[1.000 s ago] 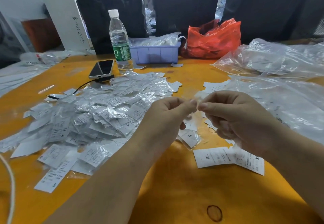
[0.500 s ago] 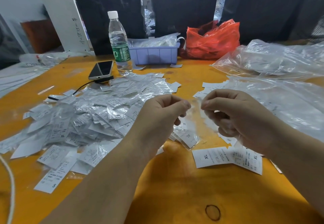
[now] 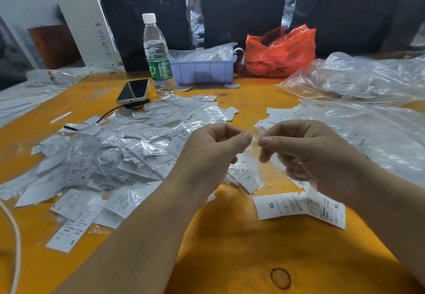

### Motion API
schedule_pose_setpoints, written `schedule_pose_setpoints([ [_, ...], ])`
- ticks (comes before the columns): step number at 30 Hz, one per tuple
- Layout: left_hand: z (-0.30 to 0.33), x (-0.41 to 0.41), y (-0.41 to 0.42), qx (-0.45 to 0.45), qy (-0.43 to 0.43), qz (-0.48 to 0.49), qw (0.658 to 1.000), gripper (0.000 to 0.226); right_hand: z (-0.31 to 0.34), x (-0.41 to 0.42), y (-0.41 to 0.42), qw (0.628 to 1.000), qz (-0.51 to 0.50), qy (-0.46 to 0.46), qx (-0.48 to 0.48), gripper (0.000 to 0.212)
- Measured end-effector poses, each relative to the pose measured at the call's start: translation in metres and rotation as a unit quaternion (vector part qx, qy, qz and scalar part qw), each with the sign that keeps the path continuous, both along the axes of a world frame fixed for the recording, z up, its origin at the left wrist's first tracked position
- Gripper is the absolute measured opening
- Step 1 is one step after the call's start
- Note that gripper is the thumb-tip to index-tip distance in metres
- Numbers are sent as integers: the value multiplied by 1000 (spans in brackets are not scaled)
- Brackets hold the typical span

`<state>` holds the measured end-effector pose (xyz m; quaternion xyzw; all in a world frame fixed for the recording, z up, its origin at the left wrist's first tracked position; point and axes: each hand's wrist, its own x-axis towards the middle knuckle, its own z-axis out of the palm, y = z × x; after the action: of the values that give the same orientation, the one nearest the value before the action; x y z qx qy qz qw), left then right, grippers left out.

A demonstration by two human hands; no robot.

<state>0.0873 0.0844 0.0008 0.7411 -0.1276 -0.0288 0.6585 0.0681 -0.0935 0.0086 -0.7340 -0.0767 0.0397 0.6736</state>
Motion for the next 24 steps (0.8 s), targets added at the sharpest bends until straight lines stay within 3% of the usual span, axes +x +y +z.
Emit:
schedule_pose_setpoints([
  [4, 2, 0, -1, 19, 5, -23, 1000, 17, 1, -1, -1, 999, 22, -12, -29, 10],
  [12, 0, -3, 0, 45, -43, -17, 998, 9, 1, -2, 0, 998, 40, -18, -36, 27],
  [19, 0, 1, 2, -9, -25, 24, 999, 7, 0, 0, 1, 994, 87, 25, -61, 39],
  [24, 0, 2, 1, -42, 4, 48, 998, 8, 1, 0, 1, 996, 77, 20, -40, 33],
])
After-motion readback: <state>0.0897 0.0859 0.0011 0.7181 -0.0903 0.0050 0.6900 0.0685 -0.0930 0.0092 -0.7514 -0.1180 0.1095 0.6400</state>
